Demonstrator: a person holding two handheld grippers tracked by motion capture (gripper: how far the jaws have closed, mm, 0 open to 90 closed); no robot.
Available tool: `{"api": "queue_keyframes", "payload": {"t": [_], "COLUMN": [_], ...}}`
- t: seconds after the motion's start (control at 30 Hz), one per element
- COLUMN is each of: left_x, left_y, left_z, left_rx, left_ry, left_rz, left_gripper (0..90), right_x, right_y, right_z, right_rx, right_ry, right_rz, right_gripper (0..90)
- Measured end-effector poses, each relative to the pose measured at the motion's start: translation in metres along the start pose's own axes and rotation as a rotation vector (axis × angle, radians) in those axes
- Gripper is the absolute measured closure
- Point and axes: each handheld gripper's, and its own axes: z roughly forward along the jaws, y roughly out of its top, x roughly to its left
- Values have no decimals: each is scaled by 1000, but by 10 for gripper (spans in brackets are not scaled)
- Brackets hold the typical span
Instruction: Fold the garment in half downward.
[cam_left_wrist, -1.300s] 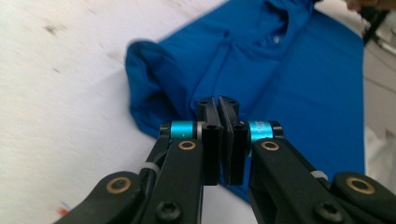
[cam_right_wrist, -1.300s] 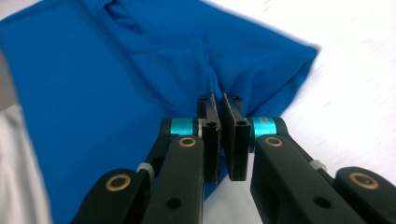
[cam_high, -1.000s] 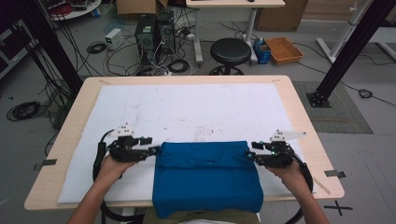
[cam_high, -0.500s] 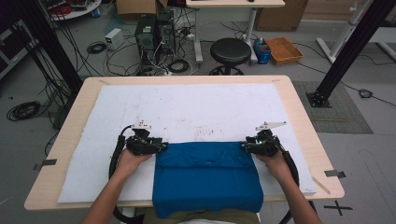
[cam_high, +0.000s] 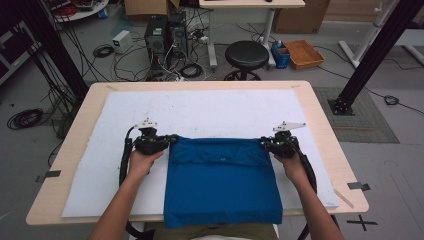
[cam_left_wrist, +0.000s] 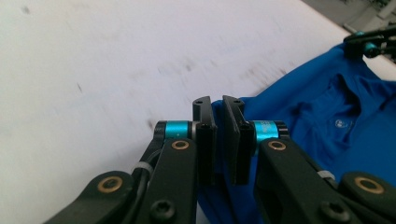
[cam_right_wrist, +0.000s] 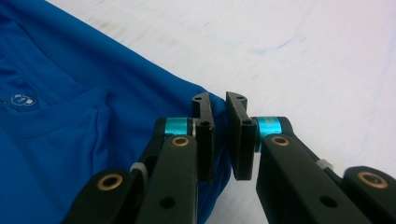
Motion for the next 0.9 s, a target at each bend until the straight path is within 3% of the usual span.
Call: {"api": "queue_keyframes", "payload": {"t": [0.1,0.23,0.27,0.3,0.33,0.4,0.47,0.6,0.73,0.83,0.9], "left_x": [4,5,3,0,-3,-10,-17,-26,-24,-24,-26], "left_y": [10,12,11,12,12,13,12,1,-18,-23,-23], "left_z": [13,21,21,19,15,4,-6,-6,3,9,9], "left_rx": [-5,-19,-27,-25,-34,-80,-102,-48,10,62,55], "left_ry": [32,81,109,143,153,125,70,18,-3,3,3], "left_rz": [8,1,7,12,20,46,66,119,119,128,158], "left_gripper": [837,821,746,600,536,524,524,528,536,575,662], "right_x": [-8,-16,-16,-16,-15,-13,-11,-3,6,9,11], "right_y": [9,15,15,15,15,14,13,4,-6,-8,-9], "right_z": [9,19,21,22,22,14,2,-12,-12,-6,-2], "right_rx": [-8,-27,-34,-33,-34,-65,-94,-80,-39,-6,2], "right_ry": [-47,-100,-98,-103,-122,-102,-86,-22,46,60,61], "right_rz": [-13,27,52,65,74,106,110,85,41,16,4], "right_gripper": [829,818,772,658,535,468,463,512,554,592,660]}}
